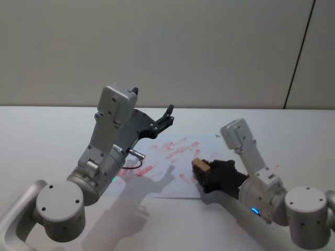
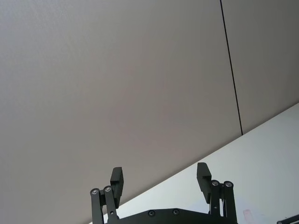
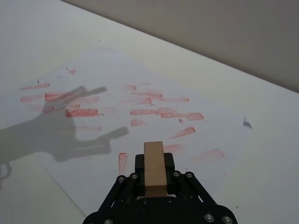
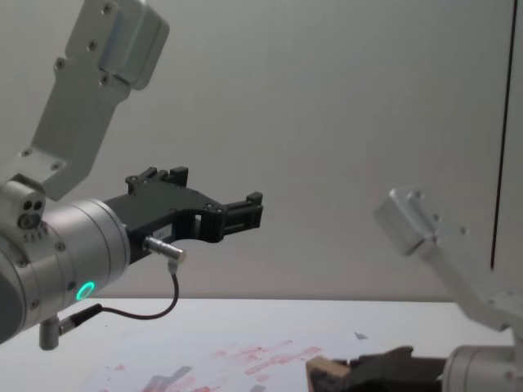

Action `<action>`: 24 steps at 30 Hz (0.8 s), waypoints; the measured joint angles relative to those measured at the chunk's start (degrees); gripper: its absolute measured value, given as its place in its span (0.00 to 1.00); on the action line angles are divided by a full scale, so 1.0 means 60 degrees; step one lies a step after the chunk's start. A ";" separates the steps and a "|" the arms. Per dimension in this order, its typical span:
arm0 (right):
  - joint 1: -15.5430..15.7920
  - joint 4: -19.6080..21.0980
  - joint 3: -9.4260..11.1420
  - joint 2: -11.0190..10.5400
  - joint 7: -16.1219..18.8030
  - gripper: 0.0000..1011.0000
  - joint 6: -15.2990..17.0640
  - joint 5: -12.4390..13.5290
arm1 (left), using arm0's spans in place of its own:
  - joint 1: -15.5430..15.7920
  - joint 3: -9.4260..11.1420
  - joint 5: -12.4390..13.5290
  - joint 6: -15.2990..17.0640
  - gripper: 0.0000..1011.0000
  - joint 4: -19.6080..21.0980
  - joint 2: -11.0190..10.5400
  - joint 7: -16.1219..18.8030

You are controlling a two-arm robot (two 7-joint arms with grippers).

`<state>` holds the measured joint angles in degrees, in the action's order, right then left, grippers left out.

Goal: Use the one hand to pick up the stamp and affix it onto the A4 paper.

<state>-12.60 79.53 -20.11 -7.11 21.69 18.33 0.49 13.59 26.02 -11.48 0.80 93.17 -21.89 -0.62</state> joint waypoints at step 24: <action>-0.0372 -0.0727 -0.0245 0.0421 -0.0252 0.22 0.0068 0.0077 | 0.0000 0.0000 0.0000 0.0000 0.99 0.0000 0.0000 -0.0001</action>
<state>-14.84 75.17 -21.58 -4.59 20.18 18.74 0.95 13.59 26.02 -11.48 0.80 93.17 -21.89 -0.63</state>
